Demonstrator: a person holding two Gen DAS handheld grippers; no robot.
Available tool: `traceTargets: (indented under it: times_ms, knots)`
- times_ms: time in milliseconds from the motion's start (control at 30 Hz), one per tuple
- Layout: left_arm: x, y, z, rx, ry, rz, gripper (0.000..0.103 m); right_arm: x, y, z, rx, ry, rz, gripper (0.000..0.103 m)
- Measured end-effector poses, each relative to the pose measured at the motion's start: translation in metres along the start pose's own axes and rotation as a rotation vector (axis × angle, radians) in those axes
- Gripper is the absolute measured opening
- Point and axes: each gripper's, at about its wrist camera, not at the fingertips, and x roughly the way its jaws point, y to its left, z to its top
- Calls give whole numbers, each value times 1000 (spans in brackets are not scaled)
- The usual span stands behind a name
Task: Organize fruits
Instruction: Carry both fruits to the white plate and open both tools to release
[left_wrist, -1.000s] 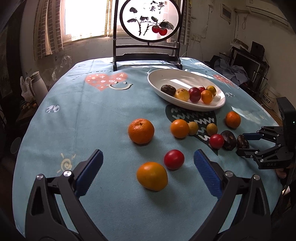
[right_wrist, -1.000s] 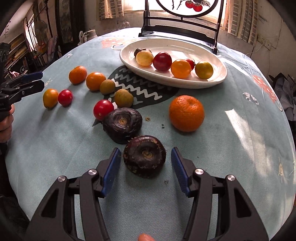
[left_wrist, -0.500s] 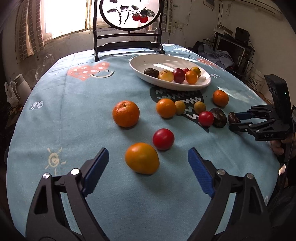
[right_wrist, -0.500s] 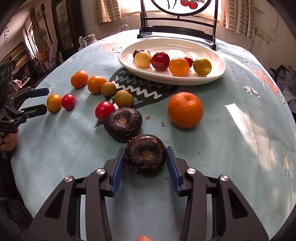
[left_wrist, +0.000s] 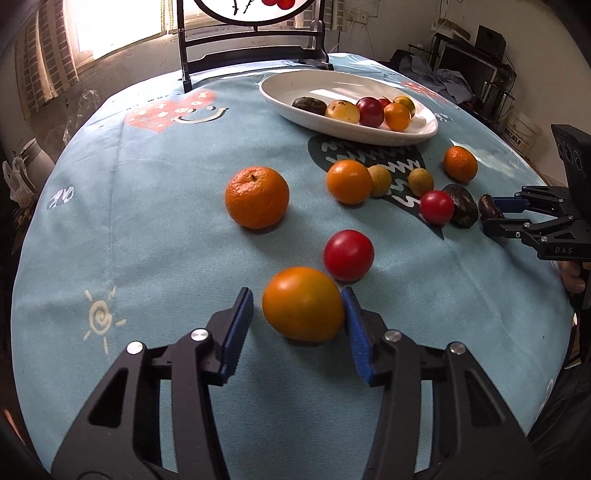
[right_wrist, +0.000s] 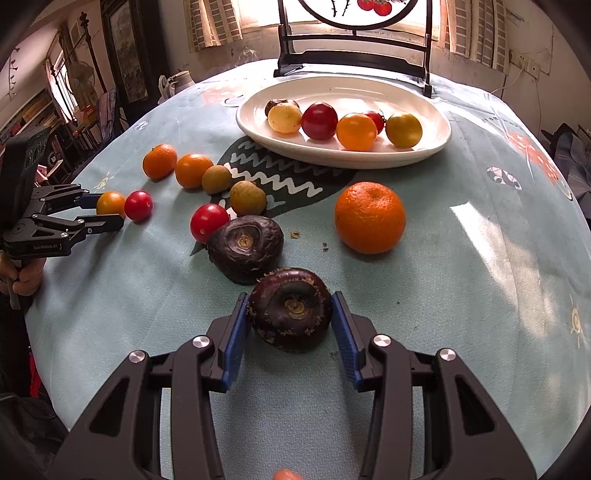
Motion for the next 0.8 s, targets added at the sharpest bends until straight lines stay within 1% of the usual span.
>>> traceTargets:
  times_ms: [67,233,367,467,533,600,700,733,800]
  knots:
    - [0,-5,0,23,1,3,42,0,-1,0,4,-1,5,45]
    - [-2,-11,-1,47,2,43,42,-1,-4,0,19,-7,21,45]
    - [-10,-11,-3,27,-1,35,42,-6,-6,-2,22,-20,51,45]
    - [-26,-13,0,23,-30,22,42,-10,-5,-5,15,-22,120,45]
    - [-37,-17,8,24,-57,7,42,-14,-6,-3,22,-22,170,45]
    - [-45,-24,21,27,-88,-6,42,-23,-7,6,24,-53,191,45]
    - [-50,-36,47,39,-136,-5,42,-38,-13,30,15,-141,199,45]
    - [-50,-40,59,41,-150,-7,42,-41,-16,40,15,-179,183,45]
    - [-43,-47,84,37,-165,-16,42,-42,-26,63,31,-248,118,45]
